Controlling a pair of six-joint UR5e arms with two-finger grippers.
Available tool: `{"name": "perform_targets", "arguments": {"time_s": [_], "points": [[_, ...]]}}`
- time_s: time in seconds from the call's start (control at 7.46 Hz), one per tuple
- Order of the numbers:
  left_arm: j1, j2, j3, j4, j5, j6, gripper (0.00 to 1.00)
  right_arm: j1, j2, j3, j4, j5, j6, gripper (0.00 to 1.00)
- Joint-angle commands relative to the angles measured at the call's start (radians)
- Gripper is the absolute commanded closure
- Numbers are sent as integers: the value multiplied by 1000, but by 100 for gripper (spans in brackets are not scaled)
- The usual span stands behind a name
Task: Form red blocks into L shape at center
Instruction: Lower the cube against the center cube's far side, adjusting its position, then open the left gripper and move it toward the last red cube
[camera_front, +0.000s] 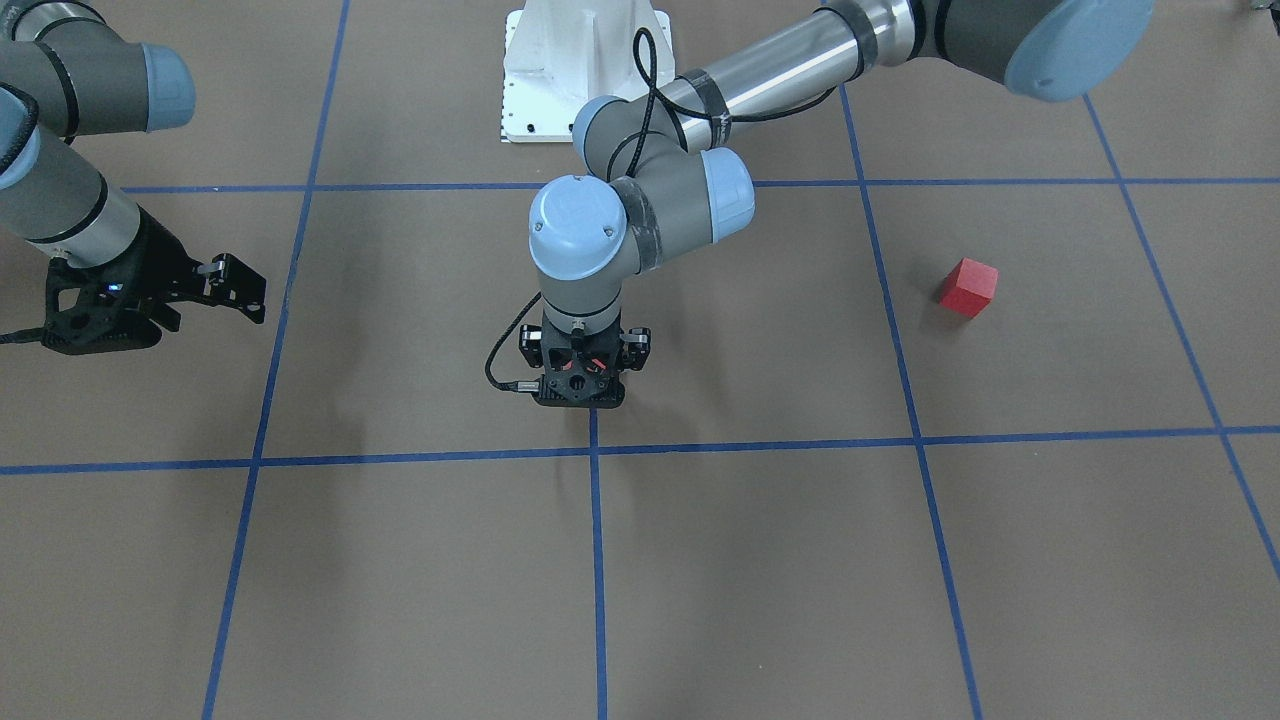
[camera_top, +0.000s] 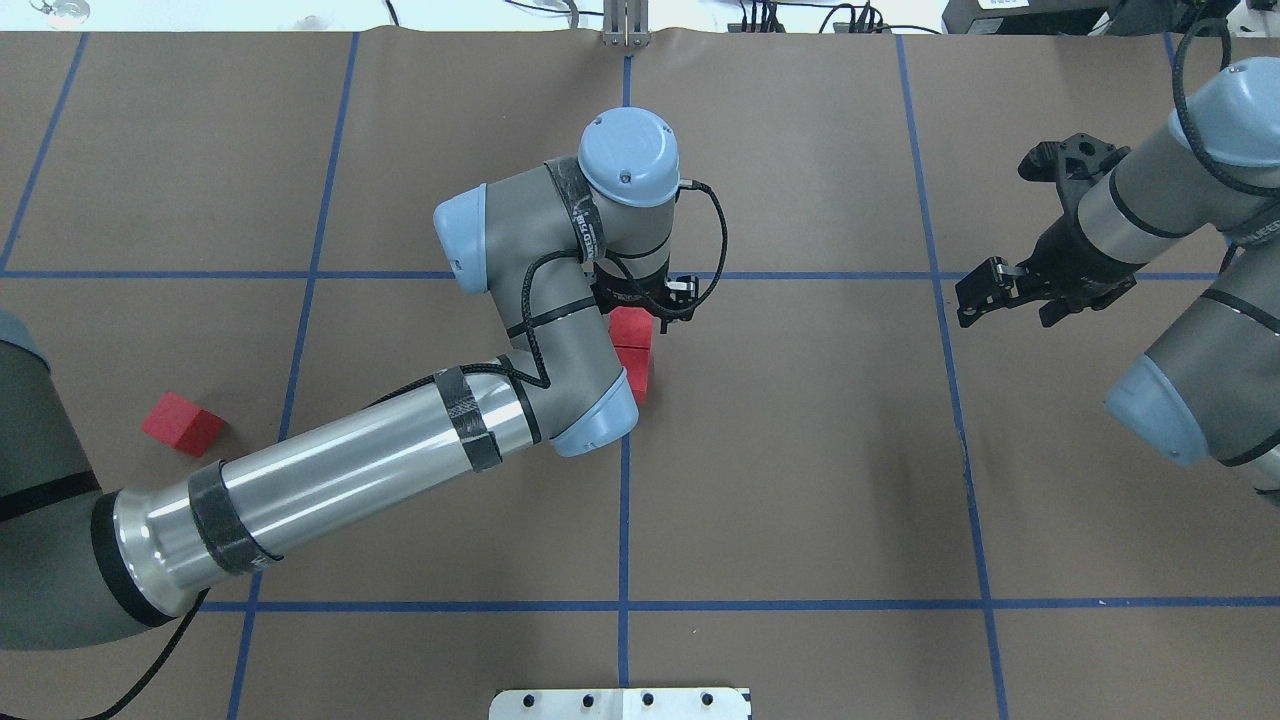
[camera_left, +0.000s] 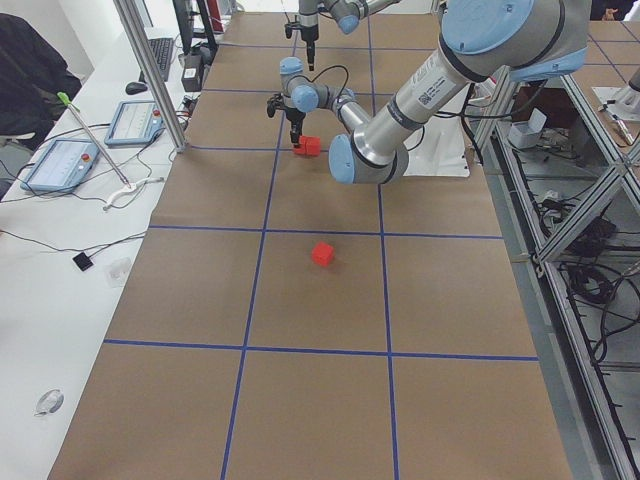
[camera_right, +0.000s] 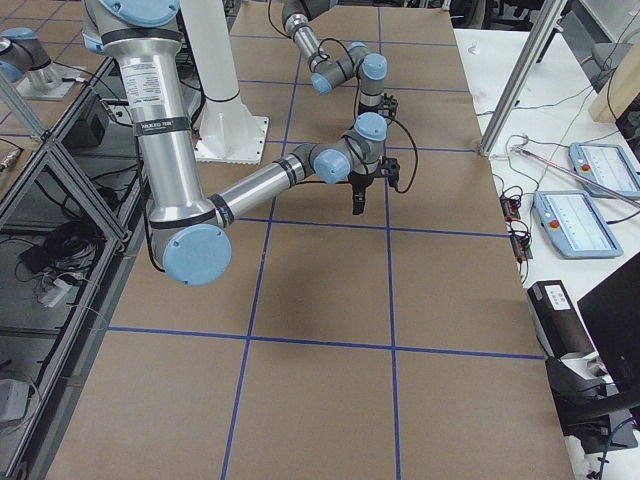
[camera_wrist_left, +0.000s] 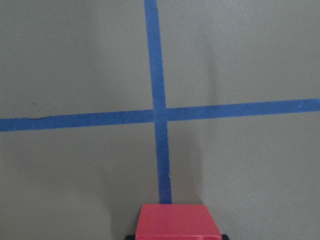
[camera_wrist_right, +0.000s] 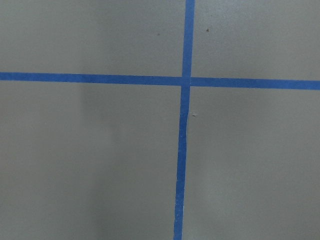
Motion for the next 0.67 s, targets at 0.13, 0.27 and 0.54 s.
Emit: {"name": "perform_targets", "arguments": {"time_s": [0.13,0.27,0.54], "points": [[-1,40,-69,4,-2,7,1,0,-1,0,0,2,0,0],[-8,98,-165,9,-2,8,1,2,-2,0,0,2,0,0],[-15,283,-432,36,-5,10,1,3,-5,0,0,2,-5,0]]}}
